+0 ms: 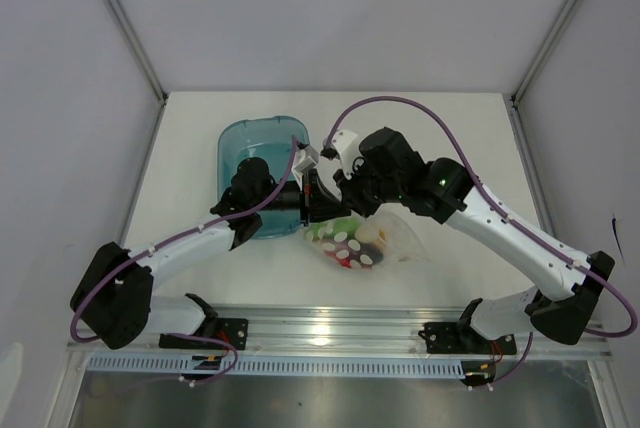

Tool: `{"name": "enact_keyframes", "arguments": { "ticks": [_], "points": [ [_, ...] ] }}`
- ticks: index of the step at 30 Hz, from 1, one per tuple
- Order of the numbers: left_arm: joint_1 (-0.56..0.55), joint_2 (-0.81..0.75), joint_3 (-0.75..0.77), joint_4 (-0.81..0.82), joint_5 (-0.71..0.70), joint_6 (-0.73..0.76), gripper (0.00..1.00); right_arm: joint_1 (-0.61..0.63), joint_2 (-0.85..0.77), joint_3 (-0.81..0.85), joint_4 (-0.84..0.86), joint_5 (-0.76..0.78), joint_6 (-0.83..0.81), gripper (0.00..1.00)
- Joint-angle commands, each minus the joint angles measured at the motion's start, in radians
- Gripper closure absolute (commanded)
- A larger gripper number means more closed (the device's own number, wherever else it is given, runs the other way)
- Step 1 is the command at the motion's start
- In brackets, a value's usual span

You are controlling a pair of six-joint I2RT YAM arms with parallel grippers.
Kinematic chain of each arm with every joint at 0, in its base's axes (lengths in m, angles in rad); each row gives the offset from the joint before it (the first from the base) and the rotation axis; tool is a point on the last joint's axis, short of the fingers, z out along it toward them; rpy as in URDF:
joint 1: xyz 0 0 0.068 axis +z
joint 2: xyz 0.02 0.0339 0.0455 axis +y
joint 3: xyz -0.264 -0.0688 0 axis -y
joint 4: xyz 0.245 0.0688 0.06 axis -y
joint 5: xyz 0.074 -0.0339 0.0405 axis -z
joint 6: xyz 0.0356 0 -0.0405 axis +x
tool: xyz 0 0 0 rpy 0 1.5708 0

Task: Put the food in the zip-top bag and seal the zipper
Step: Zip the zipper food storage bag at the center of the board.

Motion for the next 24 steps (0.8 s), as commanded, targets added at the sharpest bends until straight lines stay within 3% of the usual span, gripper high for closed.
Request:
{"name": "enact_keyframes", "arguments": {
  "ticks": [1,3,8,15,22,23,24],
  "points": [
    [-0.007,-0.035,0.01,0.053,0.017,-0.004,0.99,-0.005,-0.021,-0.017,0.039,0.01,0.001,0.88],
    [-0.007,-0.04,0.006,0.064,0.018,-0.007,0.99,-0.008,-0.029,-0.027,0.056,0.018,0.002,1.0],
    [-0.003,-0.044,-0.014,0.097,0.015,-0.031,0.99,-0.037,-0.052,-0.037,0.065,0.019,-0.002,1.0],
    [0.02,-0.072,-0.096,0.272,-0.006,-0.146,0.99,-0.081,-0.102,-0.107,0.063,-0.011,0.007,1.0],
    [0.026,-0.055,-0.119,0.317,0.037,-0.182,0.99,-0.098,-0.153,-0.156,0.083,-0.126,0.007,1.0],
    [0.025,-0.048,-0.11,0.327,0.038,-0.188,0.96,-0.098,-0.151,-0.158,0.082,-0.143,0.004,1.0],
    [0.026,-0.049,-0.11,0.326,0.034,-0.186,0.82,-0.097,-0.15,-0.158,0.082,-0.163,-0.002,1.0]
  ]
}}
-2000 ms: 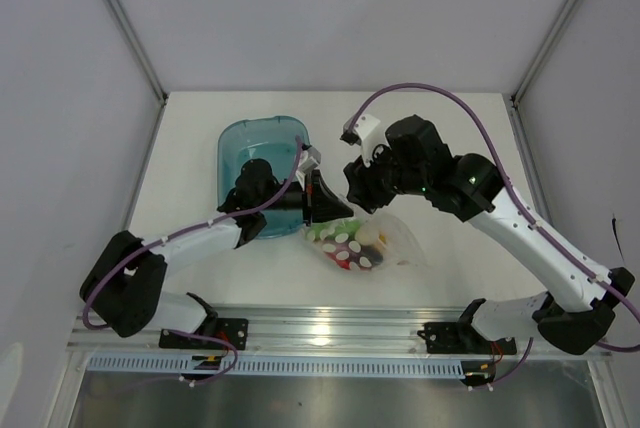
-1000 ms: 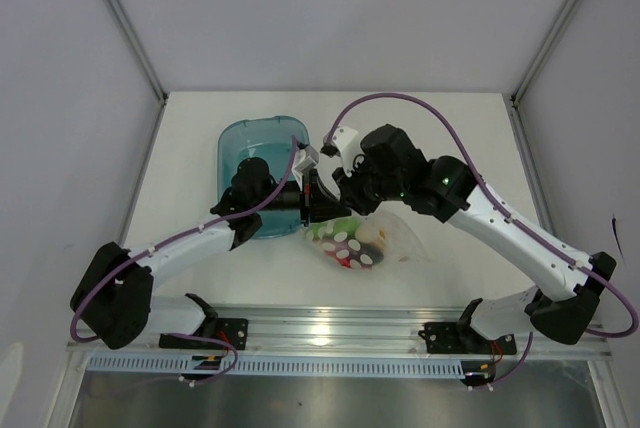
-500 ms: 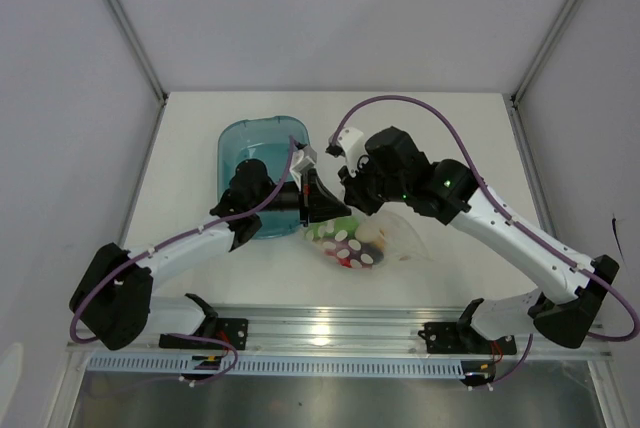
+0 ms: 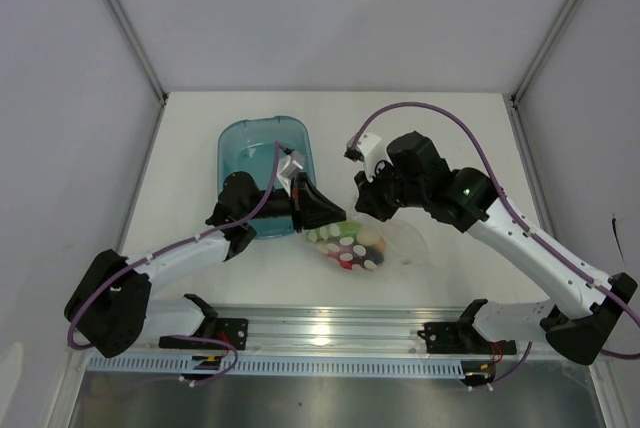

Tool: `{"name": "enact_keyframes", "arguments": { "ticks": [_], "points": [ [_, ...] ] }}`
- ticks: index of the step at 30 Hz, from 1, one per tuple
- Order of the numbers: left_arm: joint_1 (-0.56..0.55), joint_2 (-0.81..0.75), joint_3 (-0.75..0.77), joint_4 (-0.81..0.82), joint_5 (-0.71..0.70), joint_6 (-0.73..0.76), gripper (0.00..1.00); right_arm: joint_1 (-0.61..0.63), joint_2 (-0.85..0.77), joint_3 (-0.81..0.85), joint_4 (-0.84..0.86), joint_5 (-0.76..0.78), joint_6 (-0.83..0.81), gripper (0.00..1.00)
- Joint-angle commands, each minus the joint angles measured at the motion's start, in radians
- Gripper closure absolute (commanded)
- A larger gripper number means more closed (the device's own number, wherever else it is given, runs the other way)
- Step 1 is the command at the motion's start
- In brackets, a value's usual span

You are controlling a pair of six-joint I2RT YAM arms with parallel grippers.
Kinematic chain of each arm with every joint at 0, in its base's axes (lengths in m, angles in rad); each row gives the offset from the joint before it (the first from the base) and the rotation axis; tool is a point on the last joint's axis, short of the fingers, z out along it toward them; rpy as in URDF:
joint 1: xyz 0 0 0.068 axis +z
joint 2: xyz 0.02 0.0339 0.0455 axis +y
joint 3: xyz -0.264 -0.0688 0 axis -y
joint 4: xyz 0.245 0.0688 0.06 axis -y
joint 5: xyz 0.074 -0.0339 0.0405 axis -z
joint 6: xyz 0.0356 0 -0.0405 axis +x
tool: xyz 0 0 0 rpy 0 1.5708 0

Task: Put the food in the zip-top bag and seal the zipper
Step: Zip the zipper food storage bag at the center of the board.

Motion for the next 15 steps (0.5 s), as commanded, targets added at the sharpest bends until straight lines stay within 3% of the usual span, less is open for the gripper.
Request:
{"name": "enact_keyframes", "arguments": {
  "ticks": [1,2,3,7,13,15],
  "points": [
    [0.005,-0.004,0.017,0.086,0.032,-0.03,0.78,-0.003,-0.019,-0.007,0.028,-0.106,-0.014,1.0],
    [0.005,-0.005,0.028,0.082,0.037,-0.024,0.74,0.0,-0.019,-0.009,0.027,-0.124,-0.019,1.0],
    [0.005,-0.005,0.035,0.075,0.052,-0.02,0.62,0.002,-0.022,-0.007,0.025,-0.14,-0.026,1.0],
    [0.005,-0.007,0.08,0.045,0.058,0.0,0.52,0.0,-0.017,0.001,0.013,-0.189,-0.039,1.0],
    [0.007,0.021,0.121,-0.05,0.083,0.062,0.55,-0.004,-0.011,0.028,0.004,-0.213,-0.034,1.0],
    [0.005,0.033,0.124,-0.084,0.086,0.083,0.61,-0.003,-0.009,0.04,-0.002,-0.221,-0.035,1.0]
  ]
}}
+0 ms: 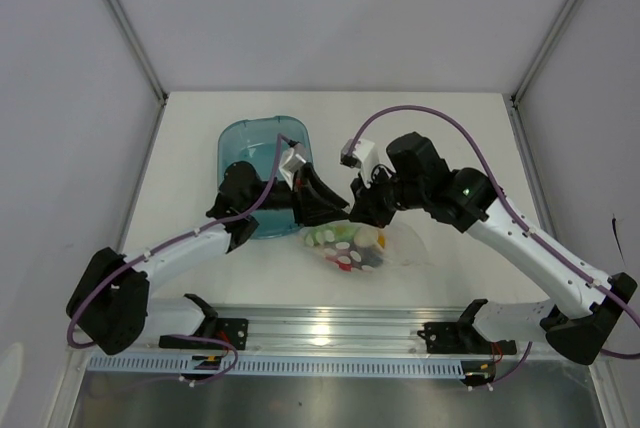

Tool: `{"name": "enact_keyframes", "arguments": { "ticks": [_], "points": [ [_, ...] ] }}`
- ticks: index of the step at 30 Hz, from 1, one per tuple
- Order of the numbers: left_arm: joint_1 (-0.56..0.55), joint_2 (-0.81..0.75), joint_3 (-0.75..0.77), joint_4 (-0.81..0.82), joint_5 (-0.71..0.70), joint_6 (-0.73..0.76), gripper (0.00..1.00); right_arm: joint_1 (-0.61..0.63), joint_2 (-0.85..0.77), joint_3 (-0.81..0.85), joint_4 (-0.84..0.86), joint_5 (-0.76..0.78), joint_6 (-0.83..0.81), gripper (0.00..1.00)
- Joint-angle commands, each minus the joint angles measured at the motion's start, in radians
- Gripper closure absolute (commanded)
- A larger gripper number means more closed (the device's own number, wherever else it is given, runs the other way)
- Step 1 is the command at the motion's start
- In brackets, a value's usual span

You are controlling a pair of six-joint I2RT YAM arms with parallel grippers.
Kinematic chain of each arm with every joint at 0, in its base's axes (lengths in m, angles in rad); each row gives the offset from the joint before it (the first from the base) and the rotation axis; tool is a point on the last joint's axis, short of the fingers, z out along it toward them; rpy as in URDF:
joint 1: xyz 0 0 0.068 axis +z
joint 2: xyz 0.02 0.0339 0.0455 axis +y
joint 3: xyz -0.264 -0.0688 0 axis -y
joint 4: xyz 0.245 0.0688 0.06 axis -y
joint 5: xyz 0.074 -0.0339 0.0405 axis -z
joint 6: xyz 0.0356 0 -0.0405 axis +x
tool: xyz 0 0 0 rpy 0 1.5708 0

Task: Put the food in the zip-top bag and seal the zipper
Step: Zip the zipper food storage bag at the center of the board.

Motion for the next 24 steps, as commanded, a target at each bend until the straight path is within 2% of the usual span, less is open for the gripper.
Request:
{"name": "enact_keyframes", "arguments": {
  "ticks": [1,2,11,13,19,21,24],
  "points": [
    [0.003,0.026,0.037,-0.051,0.041,0.065,0.64,-0.003,-0.005,0.045,-0.003,-0.037,-0.016,1.0],
    [0.003,0.029,0.036,-0.048,0.042,0.064,0.69,-0.003,-0.003,0.05,-0.006,-0.037,-0.018,1.0],
    [0.003,0.056,0.042,-0.036,0.076,0.056,0.79,-0.006,0.007,0.057,-0.015,-0.038,-0.025,1.0],
    [0.005,0.06,0.037,-0.031,0.085,0.053,0.7,-0.006,0.007,0.06,-0.015,-0.026,-0.022,1.0],
    [-0.006,0.065,0.006,0.023,0.098,0.041,0.59,-0.01,0.02,0.07,-0.012,-0.018,-0.019,1.0],
    [-0.011,0.069,0.006,0.049,0.104,0.024,0.6,-0.009,0.029,0.076,-0.021,-0.025,-0.022,1.0],
    [-0.011,0.091,0.025,0.078,0.127,-0.005,0.68,-0.01,0.032,0.076,-0.026,-0.029,-0.025,1.0]
  ]
}}
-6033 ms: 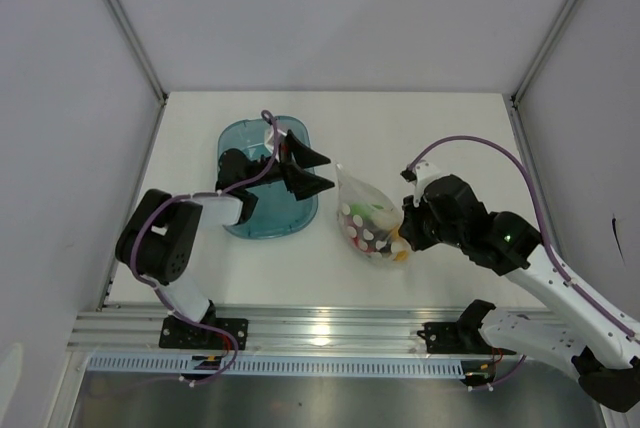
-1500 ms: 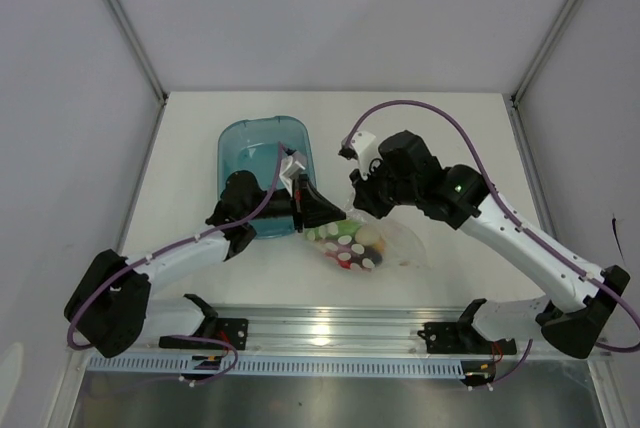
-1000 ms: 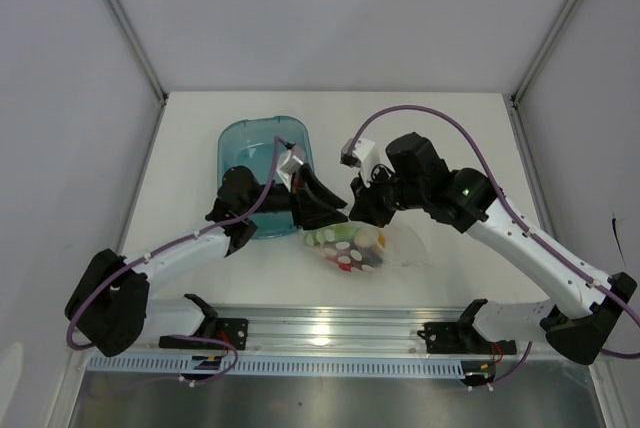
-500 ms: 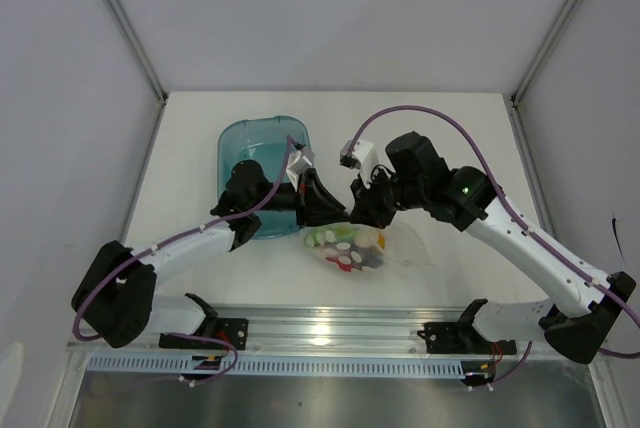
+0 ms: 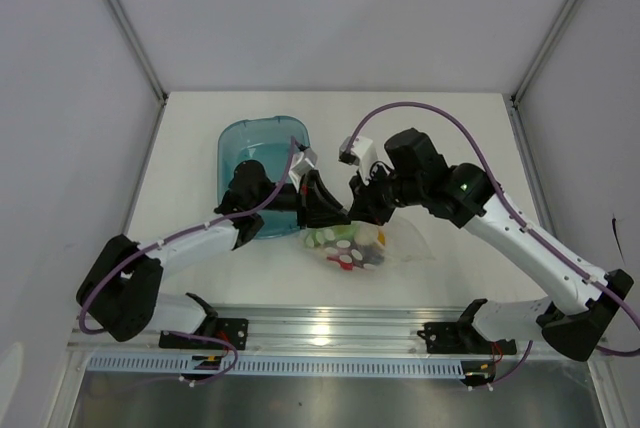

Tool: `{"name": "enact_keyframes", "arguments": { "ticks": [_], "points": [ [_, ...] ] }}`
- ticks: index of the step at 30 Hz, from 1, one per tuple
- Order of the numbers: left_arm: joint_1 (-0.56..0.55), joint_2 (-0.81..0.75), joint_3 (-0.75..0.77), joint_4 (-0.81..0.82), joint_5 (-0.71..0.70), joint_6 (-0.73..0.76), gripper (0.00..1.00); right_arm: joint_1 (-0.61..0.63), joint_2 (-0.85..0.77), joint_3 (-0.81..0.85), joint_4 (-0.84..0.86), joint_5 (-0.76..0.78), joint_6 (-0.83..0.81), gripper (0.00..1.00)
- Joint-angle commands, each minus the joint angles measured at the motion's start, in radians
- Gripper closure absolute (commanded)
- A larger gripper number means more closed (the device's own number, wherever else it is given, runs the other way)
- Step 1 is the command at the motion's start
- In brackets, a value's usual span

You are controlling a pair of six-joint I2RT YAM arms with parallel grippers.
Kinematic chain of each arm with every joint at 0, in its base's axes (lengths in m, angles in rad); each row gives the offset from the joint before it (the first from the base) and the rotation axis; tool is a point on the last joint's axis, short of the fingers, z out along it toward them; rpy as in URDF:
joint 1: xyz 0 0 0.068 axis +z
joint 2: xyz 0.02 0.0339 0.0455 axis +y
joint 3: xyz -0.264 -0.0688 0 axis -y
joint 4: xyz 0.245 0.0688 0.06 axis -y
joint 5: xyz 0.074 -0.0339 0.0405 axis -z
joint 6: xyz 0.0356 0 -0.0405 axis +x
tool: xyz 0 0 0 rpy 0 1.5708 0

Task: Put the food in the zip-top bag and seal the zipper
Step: Zip the zipper food storage bag at the center of the board.

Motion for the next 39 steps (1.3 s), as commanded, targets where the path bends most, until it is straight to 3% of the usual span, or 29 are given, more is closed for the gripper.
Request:
{"name": "enact_keyframes", "arguments": {
  "ticks": [1,6,9,22,27,30,32,34,39],
  "points": [
    [-0.006,0.025,0.034,0.093,0.055,-0.029,0.77,-0.003,0.009,0.041,0.003,-0.012,-0.017,1.0],
    [-0.008,0.057,0.046,0.123,0.055,-0.066,0.99,-0.006,0.021,0.047,-0.002,-0.023,-0.011,1.0],
    [-0.009,0.043,0.041,0.136,0.049,-0.075,0.99,-0.006,0.028,0.042,-0.009,-0.012,-0.011,1.0],
    [0.021,-0.131,-0.114,0.316,-0.251,-0.221,1.0,-0.001,-0.014,-0.08,0.012,0.121,0.06,1.0],
    [0.02,-0.138,-0.103,0.282,-0.212,-0.202,1.0,-0.003,-0.063,-0.133,0.063,0.118,0.081,1.0],
    [0.021,-0.064,-0.032,0.294,-0.048,-0.224,1.0,-0.003,-0.078,-0.117,0.057,0.087,0.075,1.0],
    [0.025,-0.029,-0.025,0.349,-0.023,-0.26,0.73,-0.004,-0.069,-0.094,0.043,0.043,0.069,1.0],
    [0.025,-0.015,-0.031,0.4,-0.015,-0.285,0.59,-0.003,-0.066,-0.081,0.028,0.023,0.066,1.0],
    [0.008,-0.023,-0.048,0.407,-0.101,-0.307,0.52,-0.003,-0.083,-0.082,0.043,-0.012,0.061,1.0]
  ]
}}
